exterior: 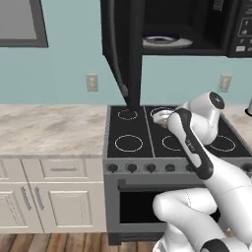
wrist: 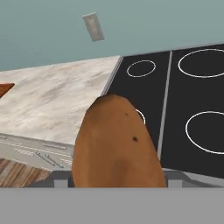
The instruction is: Retrieve the reheated potato from the microwave, then place the potato, cheese, and condiment on the cutting board.
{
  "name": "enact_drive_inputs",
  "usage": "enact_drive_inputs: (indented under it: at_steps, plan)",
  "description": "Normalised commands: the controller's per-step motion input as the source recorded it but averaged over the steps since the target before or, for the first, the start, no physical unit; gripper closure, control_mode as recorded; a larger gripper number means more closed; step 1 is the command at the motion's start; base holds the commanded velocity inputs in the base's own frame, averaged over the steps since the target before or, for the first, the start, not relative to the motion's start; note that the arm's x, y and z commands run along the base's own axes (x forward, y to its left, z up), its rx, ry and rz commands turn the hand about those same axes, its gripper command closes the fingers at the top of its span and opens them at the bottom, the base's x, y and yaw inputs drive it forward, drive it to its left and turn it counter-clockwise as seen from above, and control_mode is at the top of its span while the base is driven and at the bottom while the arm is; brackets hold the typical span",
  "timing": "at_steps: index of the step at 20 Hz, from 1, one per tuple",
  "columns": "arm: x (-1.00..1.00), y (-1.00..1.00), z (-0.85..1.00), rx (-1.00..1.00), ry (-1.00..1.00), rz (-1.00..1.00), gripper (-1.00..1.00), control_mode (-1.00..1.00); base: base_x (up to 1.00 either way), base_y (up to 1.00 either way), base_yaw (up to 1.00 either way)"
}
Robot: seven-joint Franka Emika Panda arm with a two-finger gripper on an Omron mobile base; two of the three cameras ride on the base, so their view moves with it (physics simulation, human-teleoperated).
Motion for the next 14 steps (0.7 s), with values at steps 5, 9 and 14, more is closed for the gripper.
enact_drive_inputs:
  at_steps: [5, 9, 14]
  plan:
    - [0.00, 0.00, 0.00, 0.00, 0.00, 0.00, 1.00, 1.00, -0.01, -0.33, 0.45]
    - [0.00, 0.00, 0.00, 0.00, 0.00, 0.00, 1.00, 1.00, -0.02, -0.34, 0.45]
    - [0.00, 0.00, 0.00, 0.00, 0.00, 0.00, 1.00, 1.00, -0.13, -0.33, 0.44]
